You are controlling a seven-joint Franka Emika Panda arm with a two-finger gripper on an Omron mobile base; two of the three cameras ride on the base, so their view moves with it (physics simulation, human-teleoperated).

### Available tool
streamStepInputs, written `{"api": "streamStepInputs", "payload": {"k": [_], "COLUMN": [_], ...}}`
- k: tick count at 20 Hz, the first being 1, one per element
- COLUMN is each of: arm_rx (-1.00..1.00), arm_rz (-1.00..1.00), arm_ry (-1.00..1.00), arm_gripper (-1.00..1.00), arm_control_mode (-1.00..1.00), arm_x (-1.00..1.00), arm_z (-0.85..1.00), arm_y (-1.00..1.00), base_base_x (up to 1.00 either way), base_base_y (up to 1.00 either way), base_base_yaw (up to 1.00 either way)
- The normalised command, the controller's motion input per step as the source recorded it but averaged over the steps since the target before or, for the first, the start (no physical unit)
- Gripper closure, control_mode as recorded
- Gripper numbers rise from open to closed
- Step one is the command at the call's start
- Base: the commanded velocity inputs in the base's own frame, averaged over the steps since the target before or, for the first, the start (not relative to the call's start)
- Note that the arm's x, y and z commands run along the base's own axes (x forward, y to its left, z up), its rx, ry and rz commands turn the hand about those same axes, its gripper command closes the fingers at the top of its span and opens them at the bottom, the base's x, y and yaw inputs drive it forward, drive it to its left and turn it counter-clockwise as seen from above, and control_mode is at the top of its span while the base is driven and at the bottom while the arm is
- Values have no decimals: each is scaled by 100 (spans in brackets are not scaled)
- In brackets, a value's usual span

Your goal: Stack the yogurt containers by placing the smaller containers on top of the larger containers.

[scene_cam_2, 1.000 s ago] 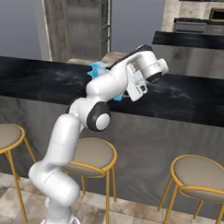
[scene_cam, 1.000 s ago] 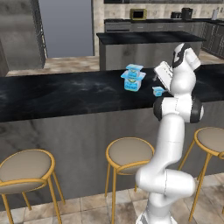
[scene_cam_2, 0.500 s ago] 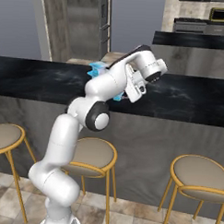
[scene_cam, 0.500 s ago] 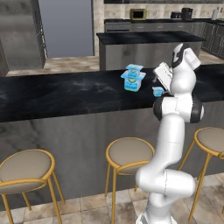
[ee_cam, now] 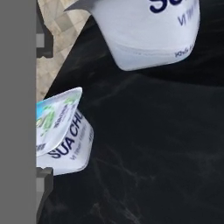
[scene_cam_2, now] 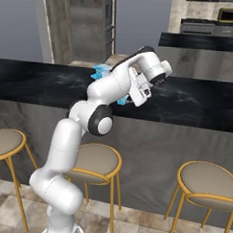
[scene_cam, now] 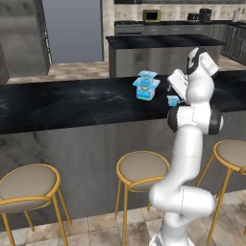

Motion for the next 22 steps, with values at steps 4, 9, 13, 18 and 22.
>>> {"api": "streamStepInputs", "payload": {"k": [4,9,13,18,22], "arm_rx": [0,1,0,0,0], "arm_rz": [0,0,0,0,0], "arm_ry": [3,0,0,0,0], "arm_gripper": [100,100,100,100,100], "arm_control_mode": [-100,-100,-100,-100,-100], "arm_x": [0,0,0,0,0], "arm_z": [-29,-35,-31,-29,-26], "arm_y": [0,-8,-6,-7,-8], "base_base_x": [0,0,0,0,0], "base_base_y": [0,0,0,0,0], "base_base_yaw": [0,0,0,0,0]}}
